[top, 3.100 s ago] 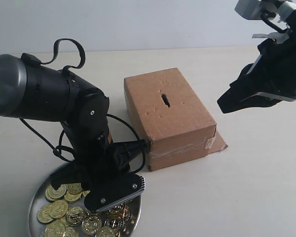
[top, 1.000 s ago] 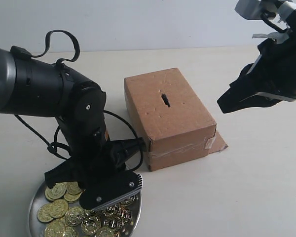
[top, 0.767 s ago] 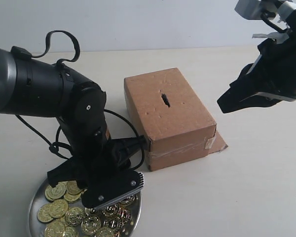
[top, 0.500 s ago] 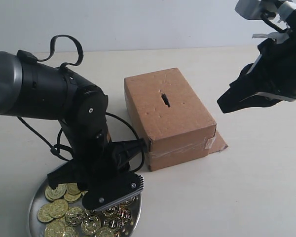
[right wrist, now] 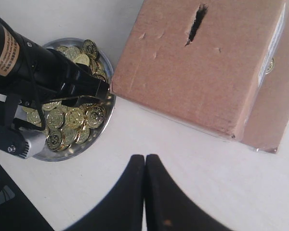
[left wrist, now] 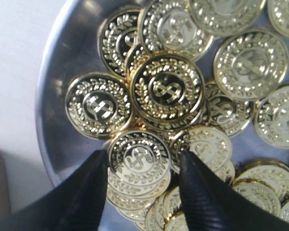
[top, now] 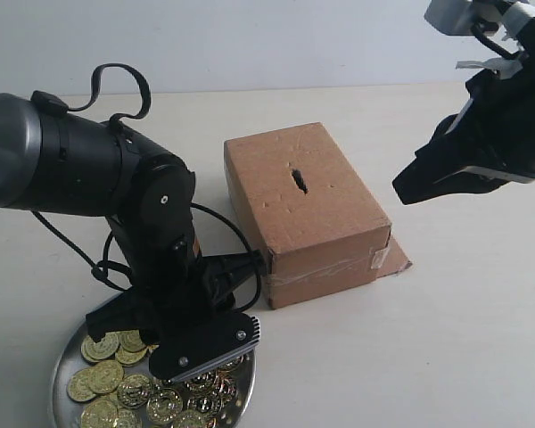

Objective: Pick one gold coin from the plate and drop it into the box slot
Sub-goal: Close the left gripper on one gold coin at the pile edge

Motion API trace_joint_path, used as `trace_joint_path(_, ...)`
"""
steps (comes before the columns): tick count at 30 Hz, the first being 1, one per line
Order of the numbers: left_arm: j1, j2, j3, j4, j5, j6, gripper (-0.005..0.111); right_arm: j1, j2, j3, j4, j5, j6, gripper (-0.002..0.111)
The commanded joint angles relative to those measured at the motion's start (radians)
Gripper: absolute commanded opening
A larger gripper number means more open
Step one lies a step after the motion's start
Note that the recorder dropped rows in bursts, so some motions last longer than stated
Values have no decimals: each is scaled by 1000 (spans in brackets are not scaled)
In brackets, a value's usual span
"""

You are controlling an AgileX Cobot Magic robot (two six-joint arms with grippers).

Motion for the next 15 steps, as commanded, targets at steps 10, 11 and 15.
trace_joint_path(10,-5,6,0,2,-10,5,46,4,-2,2,7,-7,-9,0)
trace_joint_path(11,-5,10,0,2,-10,5,46,4,-2,2,7,-7,-9,0)
trace_joint_path(15,-5,17,0,2,-10,5,46,4,-2,2,7,-7,-9,0)
